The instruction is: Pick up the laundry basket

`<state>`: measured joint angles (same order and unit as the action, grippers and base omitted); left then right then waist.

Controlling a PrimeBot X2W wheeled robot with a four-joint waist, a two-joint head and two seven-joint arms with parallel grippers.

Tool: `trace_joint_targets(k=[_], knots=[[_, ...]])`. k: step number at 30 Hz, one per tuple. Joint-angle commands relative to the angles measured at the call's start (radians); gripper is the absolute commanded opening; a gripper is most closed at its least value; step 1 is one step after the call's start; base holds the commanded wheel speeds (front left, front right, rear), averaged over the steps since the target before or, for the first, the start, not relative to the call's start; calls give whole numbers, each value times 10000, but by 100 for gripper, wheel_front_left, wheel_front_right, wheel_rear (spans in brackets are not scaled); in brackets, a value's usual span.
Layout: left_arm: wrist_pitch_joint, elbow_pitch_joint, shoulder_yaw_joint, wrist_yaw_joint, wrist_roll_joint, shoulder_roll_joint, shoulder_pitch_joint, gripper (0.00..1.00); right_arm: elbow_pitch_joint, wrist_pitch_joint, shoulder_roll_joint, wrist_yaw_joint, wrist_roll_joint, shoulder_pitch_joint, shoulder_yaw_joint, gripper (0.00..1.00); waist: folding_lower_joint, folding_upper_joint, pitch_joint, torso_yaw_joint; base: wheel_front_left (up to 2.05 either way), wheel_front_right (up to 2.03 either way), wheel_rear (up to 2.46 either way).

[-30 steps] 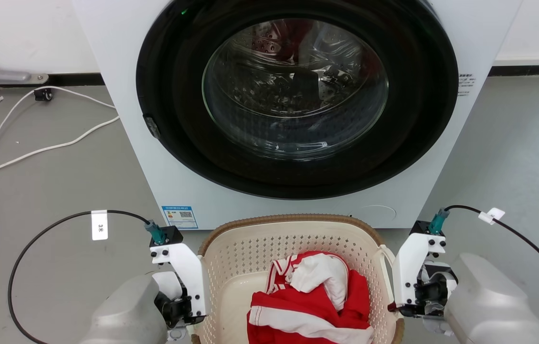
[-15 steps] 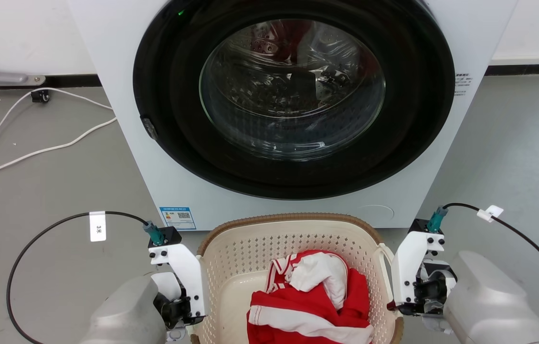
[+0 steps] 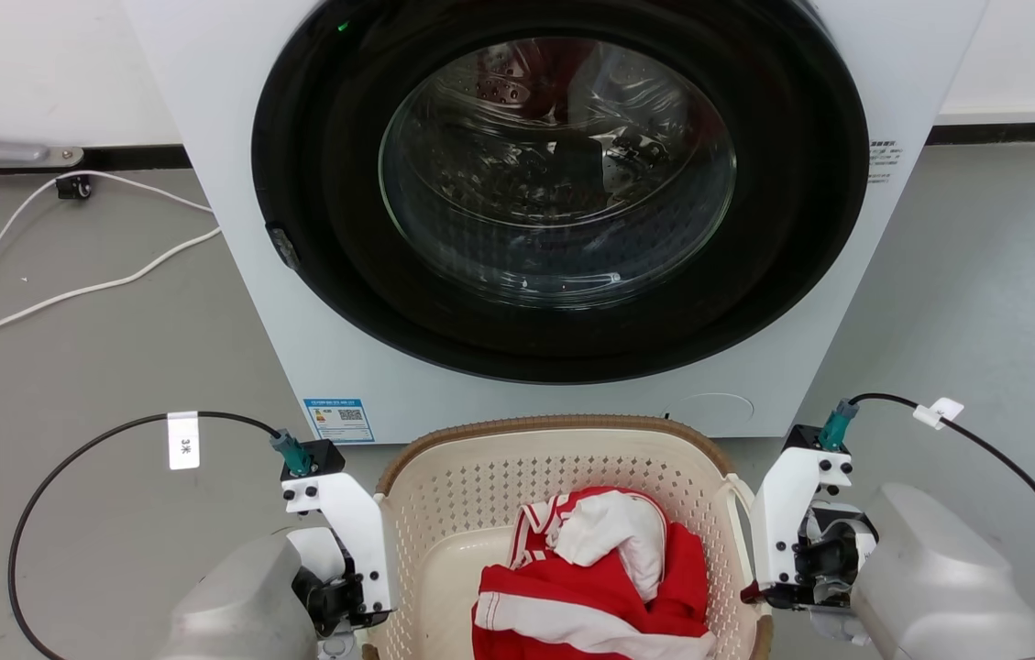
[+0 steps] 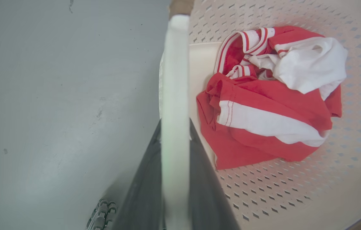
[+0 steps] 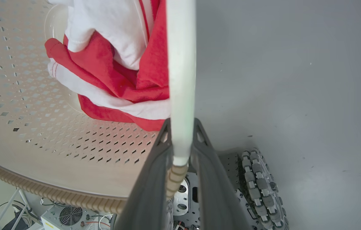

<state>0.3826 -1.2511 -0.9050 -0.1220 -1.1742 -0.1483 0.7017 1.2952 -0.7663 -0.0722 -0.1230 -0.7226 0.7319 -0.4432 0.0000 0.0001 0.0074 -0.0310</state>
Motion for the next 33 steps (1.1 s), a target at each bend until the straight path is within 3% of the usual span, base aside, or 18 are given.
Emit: trace_joint_targets(k=[1,33], knots=[[-35,184,-35,-157,-128,401,-71,0,-121,-51,401,-142,-199,-35,41,0,0,-1,-7,1,0,0,0],[-237,161,-356,-158,-410,439,-92,0,-126,55,409,-142,-667,-49,-327,0,0,-1,-26,-44,0,0,0]])
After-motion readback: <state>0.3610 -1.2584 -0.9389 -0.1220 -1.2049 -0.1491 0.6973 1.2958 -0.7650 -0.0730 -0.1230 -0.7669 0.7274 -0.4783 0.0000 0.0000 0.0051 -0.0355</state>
